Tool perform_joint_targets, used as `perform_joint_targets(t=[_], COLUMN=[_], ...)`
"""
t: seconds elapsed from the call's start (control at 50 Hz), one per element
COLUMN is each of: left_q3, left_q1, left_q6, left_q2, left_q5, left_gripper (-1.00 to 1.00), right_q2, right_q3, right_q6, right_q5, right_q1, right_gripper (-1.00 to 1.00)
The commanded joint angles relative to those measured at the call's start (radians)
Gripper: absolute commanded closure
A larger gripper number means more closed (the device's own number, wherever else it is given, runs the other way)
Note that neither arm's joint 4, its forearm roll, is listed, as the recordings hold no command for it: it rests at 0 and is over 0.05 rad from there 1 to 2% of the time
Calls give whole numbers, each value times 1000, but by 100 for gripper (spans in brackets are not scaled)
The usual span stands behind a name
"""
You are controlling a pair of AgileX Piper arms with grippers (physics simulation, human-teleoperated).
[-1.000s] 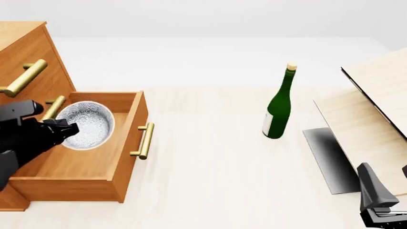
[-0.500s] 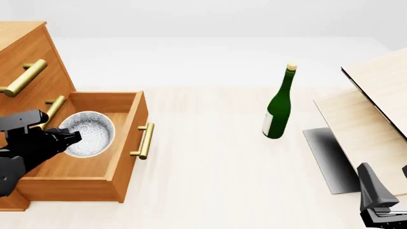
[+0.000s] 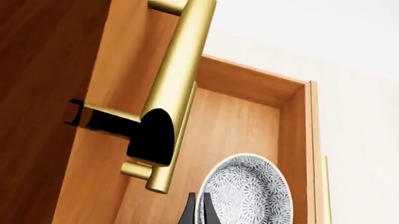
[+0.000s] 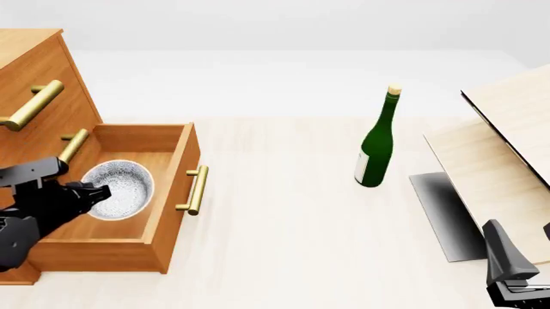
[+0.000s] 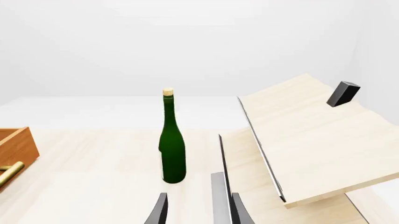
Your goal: Put the bowl in the bottom drawer of the cabinet and close it.
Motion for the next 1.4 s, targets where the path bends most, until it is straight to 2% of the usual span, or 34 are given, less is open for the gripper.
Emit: perform_joint_targets(t=[0.02,1.0,1.02,1.4], left_q3=[1,19,18,21], left_q1=[8,33,35,20], left_q6=[3,0,4,-11], left_q2=[26,137,136,90], left_q5=[-21,-89,-89,-59], left_gripper=[100,100,-100,-100], right_q2=[0,0,0,0], right_q3=[0,0,0,0], right_q6=[0,0,0,0], right_q5=[0,0,0,0], right_q1=[0,0,0,0], right_gripper=[-100,-100,-100,-100])
